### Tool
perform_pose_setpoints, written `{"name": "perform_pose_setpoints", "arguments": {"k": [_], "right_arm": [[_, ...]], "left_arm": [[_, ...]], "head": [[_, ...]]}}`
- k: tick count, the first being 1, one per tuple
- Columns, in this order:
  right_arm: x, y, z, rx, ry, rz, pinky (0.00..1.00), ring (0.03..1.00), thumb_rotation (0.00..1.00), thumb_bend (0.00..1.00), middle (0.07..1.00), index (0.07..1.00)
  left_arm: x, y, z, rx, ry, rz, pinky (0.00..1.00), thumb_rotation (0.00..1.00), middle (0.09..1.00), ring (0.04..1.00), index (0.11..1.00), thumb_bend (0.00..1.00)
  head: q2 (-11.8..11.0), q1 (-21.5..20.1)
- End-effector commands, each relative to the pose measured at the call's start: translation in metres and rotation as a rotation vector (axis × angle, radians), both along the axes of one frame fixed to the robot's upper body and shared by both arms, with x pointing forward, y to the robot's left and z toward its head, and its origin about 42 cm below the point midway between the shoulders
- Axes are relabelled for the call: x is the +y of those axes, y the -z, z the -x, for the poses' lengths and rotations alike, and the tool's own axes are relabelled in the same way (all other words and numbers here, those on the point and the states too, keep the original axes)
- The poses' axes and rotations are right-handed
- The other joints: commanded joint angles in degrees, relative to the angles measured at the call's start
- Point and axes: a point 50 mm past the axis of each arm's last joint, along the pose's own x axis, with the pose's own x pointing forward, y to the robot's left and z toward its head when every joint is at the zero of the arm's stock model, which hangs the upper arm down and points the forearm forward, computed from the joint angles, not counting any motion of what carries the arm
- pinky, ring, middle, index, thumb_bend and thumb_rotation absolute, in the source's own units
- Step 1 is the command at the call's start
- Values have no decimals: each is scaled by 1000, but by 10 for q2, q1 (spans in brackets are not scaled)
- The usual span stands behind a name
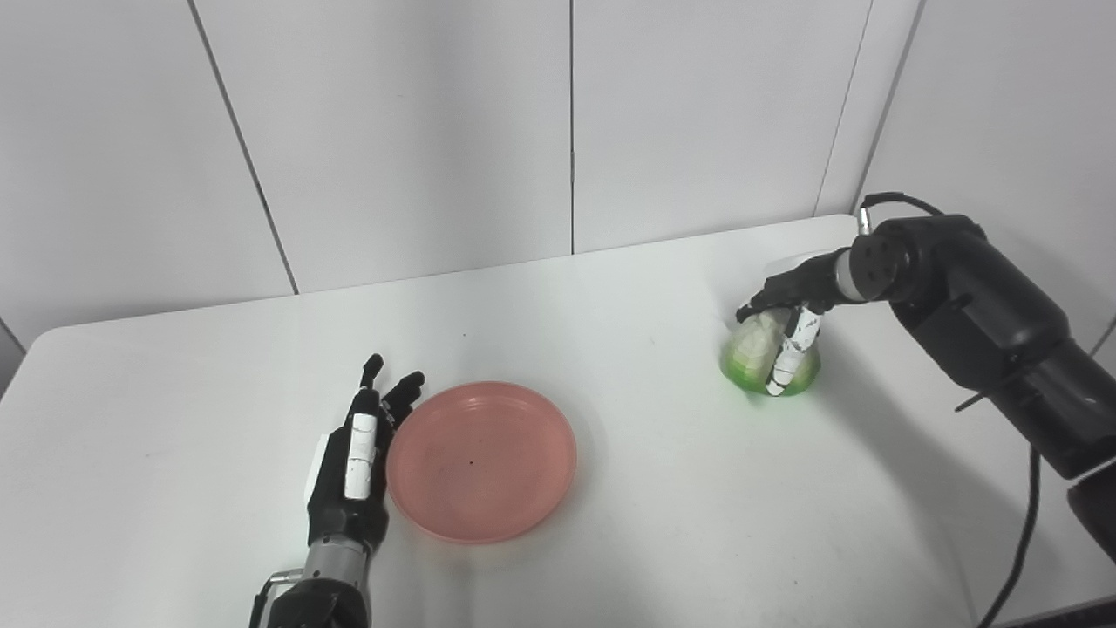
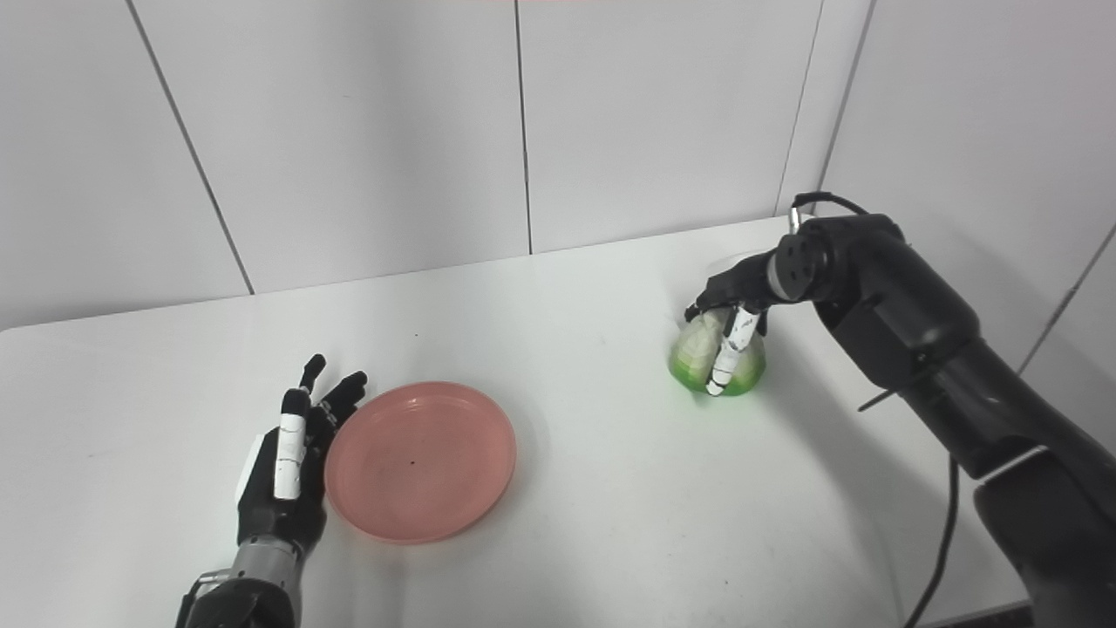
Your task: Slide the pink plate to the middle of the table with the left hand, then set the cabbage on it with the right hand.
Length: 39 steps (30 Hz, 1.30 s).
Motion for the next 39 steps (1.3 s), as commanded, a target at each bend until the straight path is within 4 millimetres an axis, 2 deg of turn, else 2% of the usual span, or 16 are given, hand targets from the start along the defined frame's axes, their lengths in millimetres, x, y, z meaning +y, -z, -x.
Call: {"name": "perform_pose_setpoints", "arguments": {"k": [1,4,8,13,21,23,24,29,30,32,33,34,36,39], "right_arm": [[3,-19,-5,-66,-13,-3,713,857,352,1000,915,918],[5,-13,-6,-52,-9,-11,706,837,350,1000,900,918],[6,-4,-7,-72,-28,88,723,892,337,1000,932,904],[6,9,-7,-103,-17,156,671,876,302,1000,943,901],[3,27,-7,-101,-14,238,686,878,255,1000,939,886],[2,29,-6,-106,-29,256,674,862,244,1000,920,875],[1,30,-6,-109,-34,263,657,822,210,993,878,854],[2,35,-5,-138,-47,303,593,684,83,884,726,748],[2,36,-5,-142,-53,304,539,633,65,847,679,694],[2,37,-5,-147,-55,293,458,560,44,809,621,645],[1,38,-6,-148,-53,280,387,486,22,673,549,579],[1,39,-7,-149,-58,272,341,434,9,588,507,531],[0,40,-7,-151,-62,259,312,405,1,536,498,482],[-1,37,-7,-154,-68,233,322,408,0,529,500,469]], "left_arm": [[-6,5,1,48,9,-2,941,894,824,884,1000,1000],[-6,5,1,49,10,12,943,884,820,882,1000,1000],[-6,4,0,49,13,22,961,875,818,882,1000,1000],[-5,3,0,49,12,18,956,879,814,878,1000,1000],[-3,2,2,55,10,19,942,874,806,874,1000,1000],[-3,2,2,54,12,15,944,876,810,874,1000,1000],[-2,2,2,54,12,13,940,878,810,872,1000,1000],[-2,1,2,52,13,7,922,877,811,871,1000,1000],[-2,1,2,52,13,5,921,879,812,871,1000,1000],[-2,2,2,53,13,4,921,881,814,871,1000,1000],[-2,2,2,54,12,6,926,879,813,870,1000,1000],[-2,2,2,56,12,9,930,877,811,871,1000,1000],[-2,2,2,57,12,10,932,874,812,872,1000,1000],[-2,2,1,55,12,7,933,875,812,871,1000,1000]], "head": [[0,0],[0,2],[0,3],[3,5],[6,3],[7,3],[7,3],[9,3],[9,3],[9,3],[9,3],[10,3],[10,3],[11,3]]}}
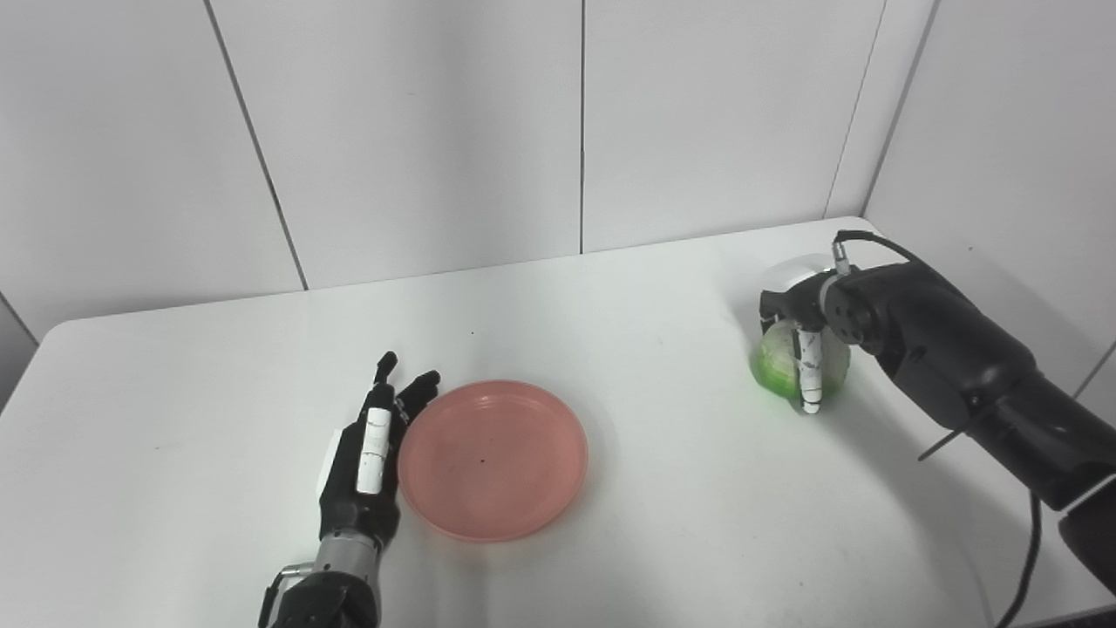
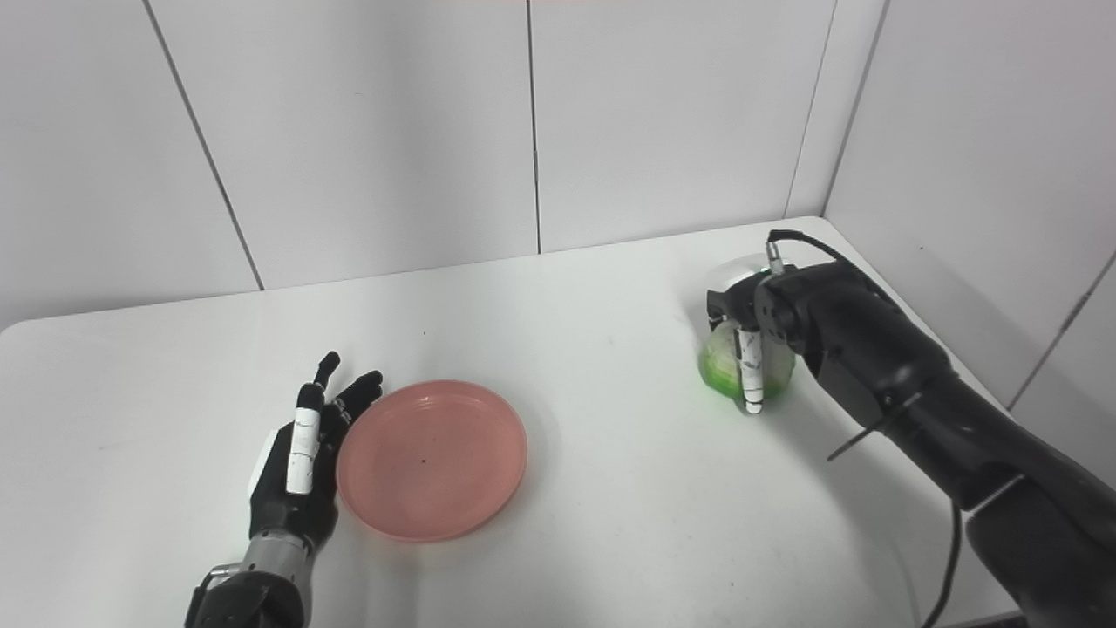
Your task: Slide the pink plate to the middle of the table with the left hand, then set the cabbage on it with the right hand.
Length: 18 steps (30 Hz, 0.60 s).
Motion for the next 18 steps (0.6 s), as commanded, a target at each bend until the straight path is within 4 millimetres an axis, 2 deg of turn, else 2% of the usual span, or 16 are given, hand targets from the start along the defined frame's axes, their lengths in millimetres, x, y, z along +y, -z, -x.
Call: {"name": "perform_pose_setpoints", "arguments": {"k": [1,4,11,15,18], "right_arm": [[-6,-4,2,18,-23,-25,326,410,0,528,501,467],[-6,-8,2,22,-39,-50,347,417,0,516,542,461],[-3,-28,4,21,-51,-163,339,408,0,514,539,489],[6,-57,10,-13,-121,-247,329,404,0,516,524,501],[22,-84,16,-53,-184,-275,331,409,0,517,520,501]], "left_arm": [[2,4,1,34,2,2,933,875,811,870,1000,1000],[1,5,1,38,1,4,945,870,812,874,1000,1000],[1,5,0,35,3,-2,940,874,816,873,1000,1000],[1,5,0,36,4,-2,938,875,820,873,1000,1000],[1,6,0,38,7,-6,935,878,816,869,1000,1000]], "head": [[-1,0],[-2,0],[-1,0],[-1,0],[0,0]]}}
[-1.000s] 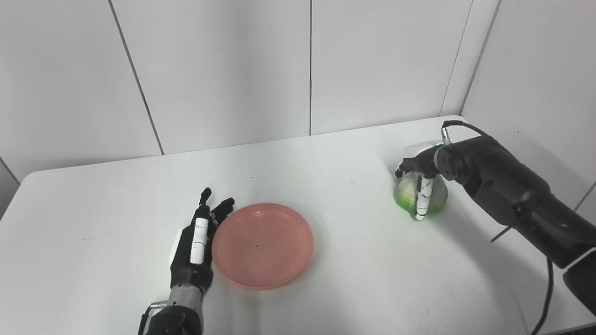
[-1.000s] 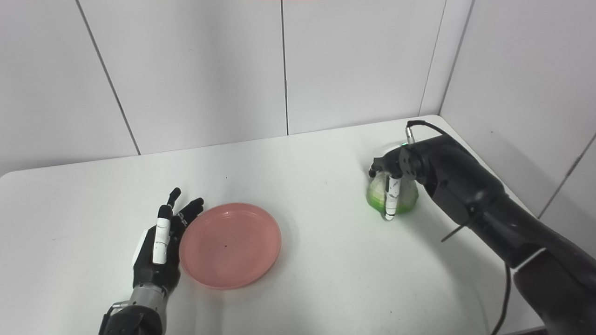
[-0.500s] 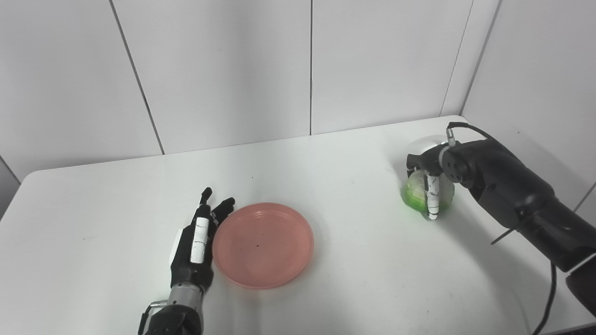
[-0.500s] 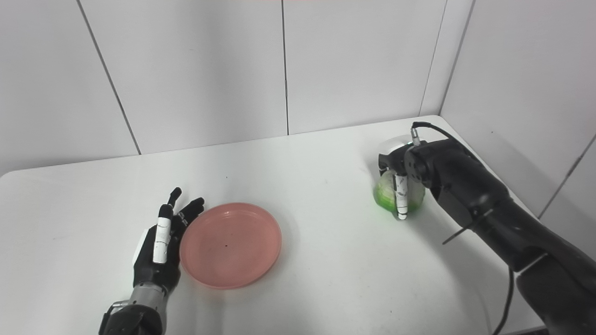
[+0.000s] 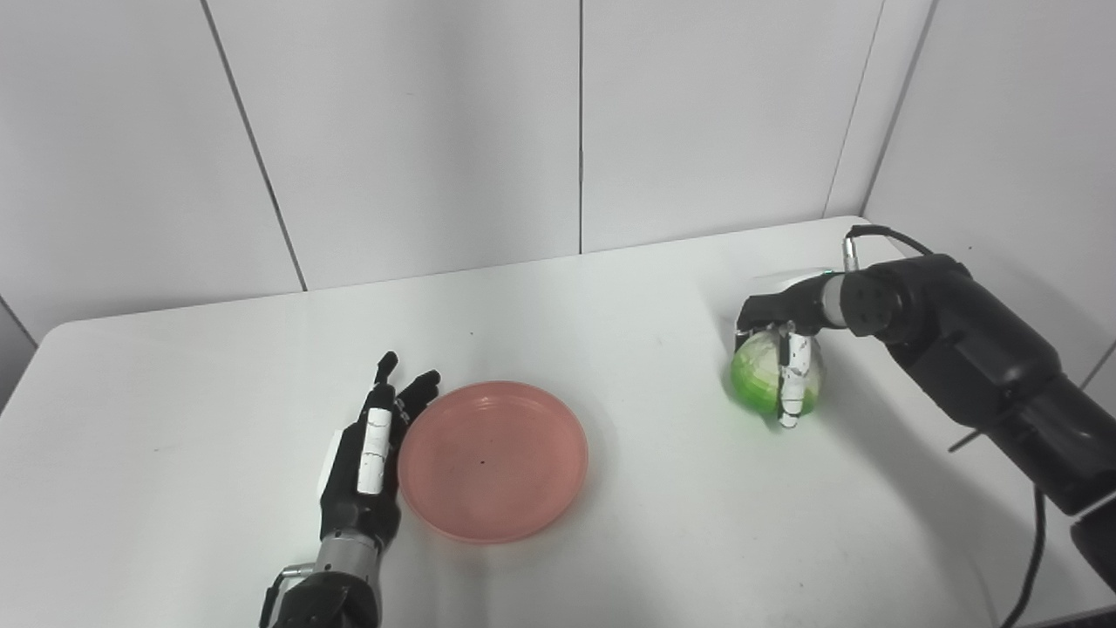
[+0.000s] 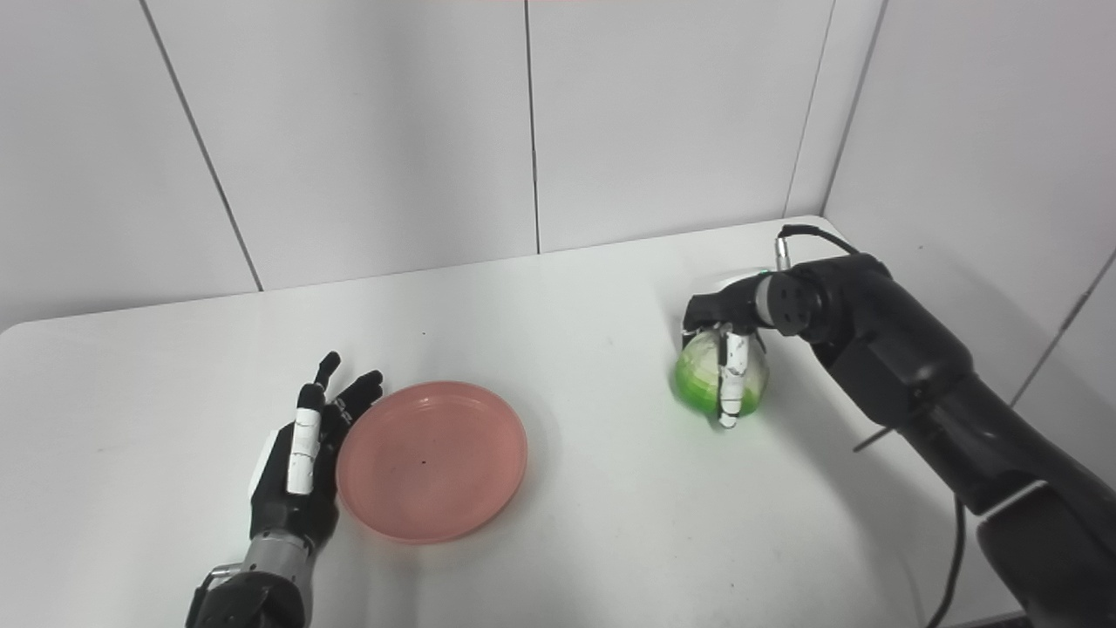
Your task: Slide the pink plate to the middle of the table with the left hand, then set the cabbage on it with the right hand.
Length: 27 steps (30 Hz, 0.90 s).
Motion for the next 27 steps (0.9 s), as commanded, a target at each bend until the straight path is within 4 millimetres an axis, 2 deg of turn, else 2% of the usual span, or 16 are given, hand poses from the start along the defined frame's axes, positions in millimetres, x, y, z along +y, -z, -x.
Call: {"name": "perform_pose_setpoints", "arguments": {"k": [1,6,8,11,13,15,21,24,27], "right_arm": [[4,-61,-1,-139,-35,-7,327,409,0,517,517,506],[28,-89,6,-179,-98,4,300,387,0,514,490,537],[39,-94,9,-205,-142,14,318,402,0,517,499,518],[52,-97,13,-218,-191,19,351,426,0,520,515,478],[60,-98,16,-220,-217,12,346,425,0,520,514,481],[69,-100,20,-225,-249,2,273,395,0,517,501,523],[92,-104,28,-248,-324,-8,284,399,0,517,495,529],[107,-104,33,-255,-370,-13,274,388,0,515,474,541],[120,-103,37,-264,-412,-10,294,415,0,520,482,511]], "left_arm": [[0,6,0,39,9,-6,934,881,817,869,1000,1000],[-3,8,-1,36,15,-5,928,877,814,867,1000,1000],[-6,9,-1,42,13,0,926,874,813,867,1000,1000],[-12,10,0,43,11,1,920,877,813,870,1000,1000],[-15,10,1,39,13,-1,916,878,814,870,1000,1000],[-19,10,2,31,17,-8,927,894,831,877,1000,996],[-33,10,5,17,17,4,966,903,847,891,1000,945],[-39,9,5,3,14,4,982,915,889,915,1000,909],[-44,7,5,-8,5,-2,968,932,926,928,1000,886]], "head": [[-1,0],[-3,8],[-4,15],[-6,33],[-6,46],[-7,59],[-11,98],[-10,115],[-9,128]]}}
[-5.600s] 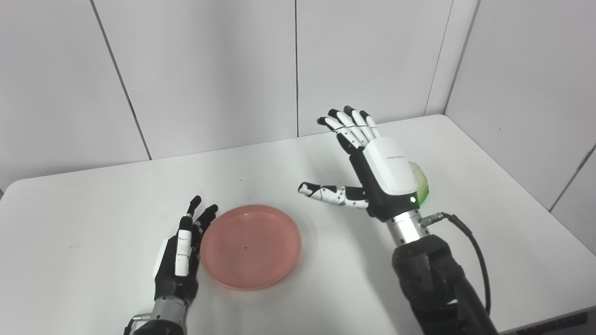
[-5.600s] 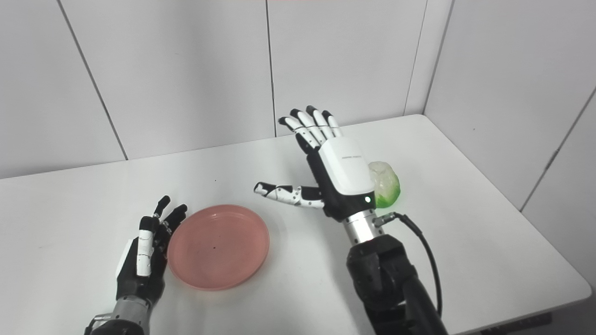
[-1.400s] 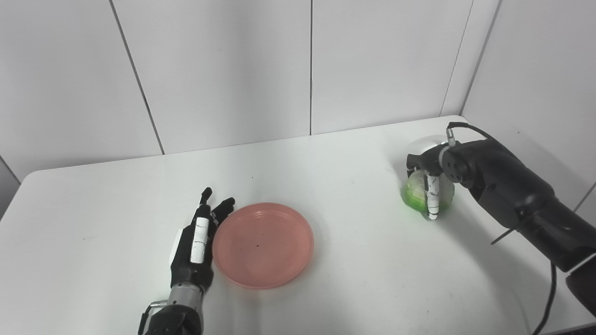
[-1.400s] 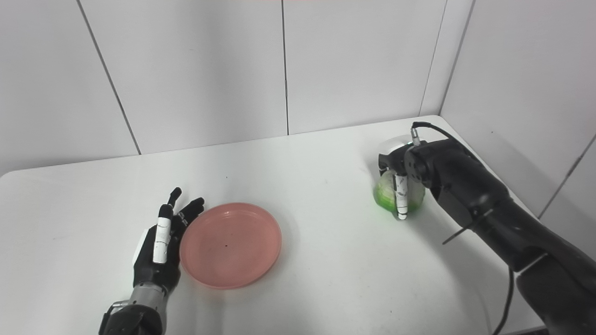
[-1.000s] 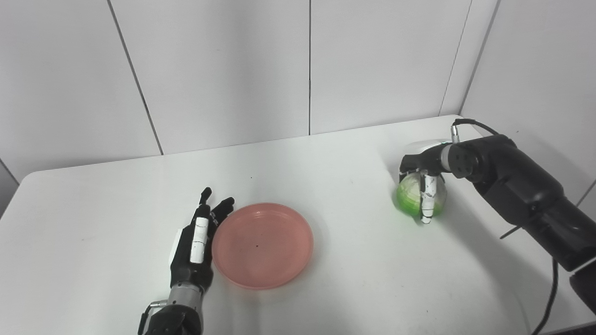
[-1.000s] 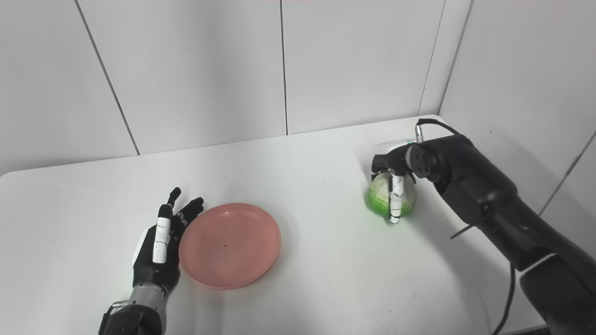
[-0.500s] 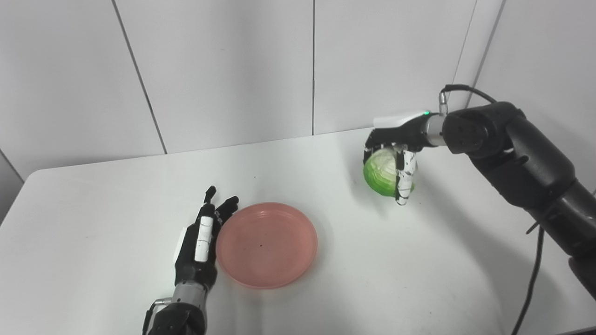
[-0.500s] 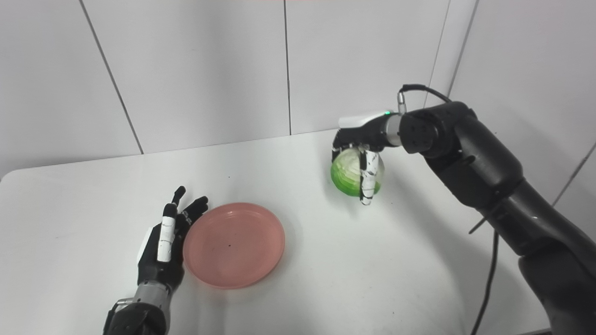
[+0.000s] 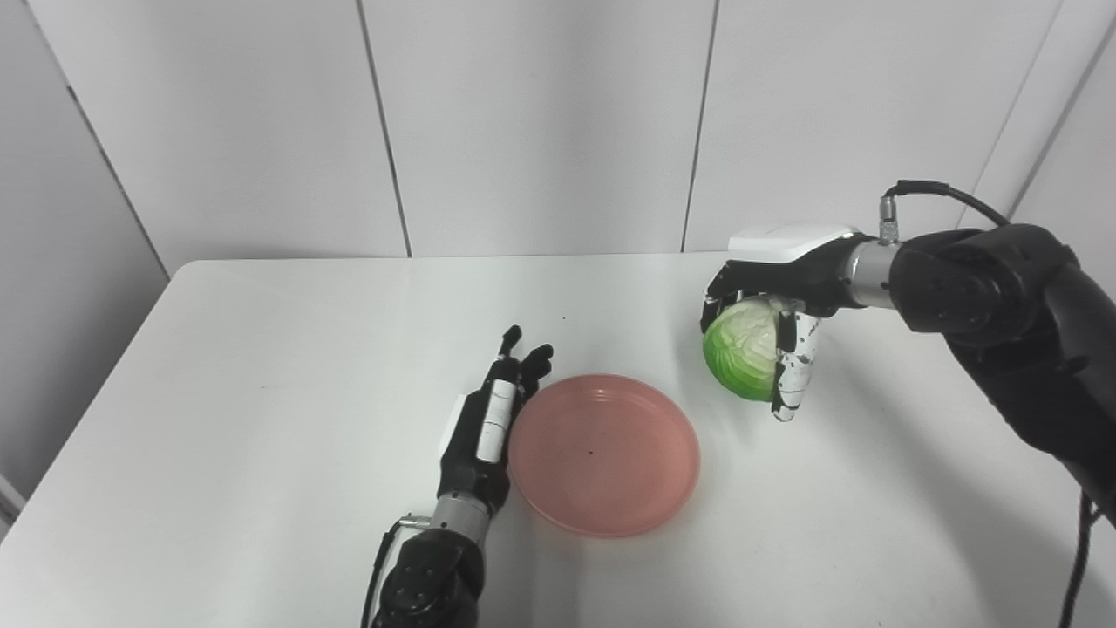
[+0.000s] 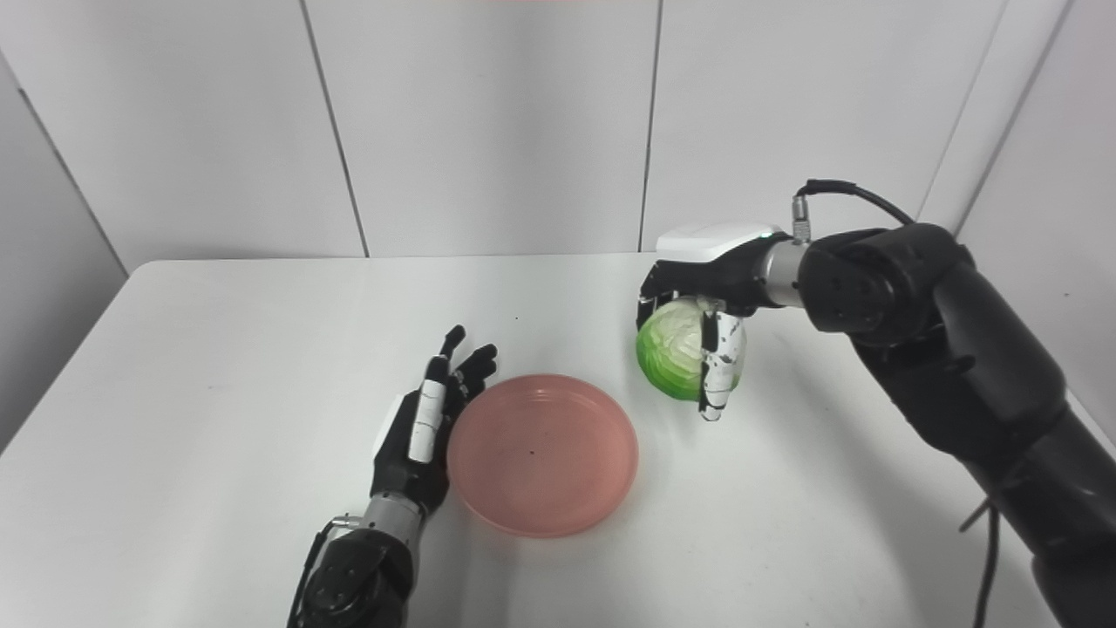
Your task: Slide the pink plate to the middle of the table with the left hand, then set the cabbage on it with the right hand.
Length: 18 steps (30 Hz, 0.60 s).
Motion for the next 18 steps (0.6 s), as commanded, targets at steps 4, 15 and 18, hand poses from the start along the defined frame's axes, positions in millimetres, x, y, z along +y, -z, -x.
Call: {"name": "perform_pose_setpoints", "arguments": {"k": [4,15,18], "right_arm": [[28,-27,8,-102,-95,-8,334,449,0,521,504,460],[69,-16,21,-93,-202,-27,296,389,0,514,453,545],[77,-14,23,-89,-222,-18,296,389,0,515,459,540]], "left_arm": [[-12,4,3,11,-18,-14,965,950,970,957,1000,875],[-15,8,1,6,-37,-45,948,912,999,985,1000,955],[-16,8,1,3,-41,-53,933,915,996,981,1000,956]], "head": [[-1,11],[-9,23],[-9,23]]}}
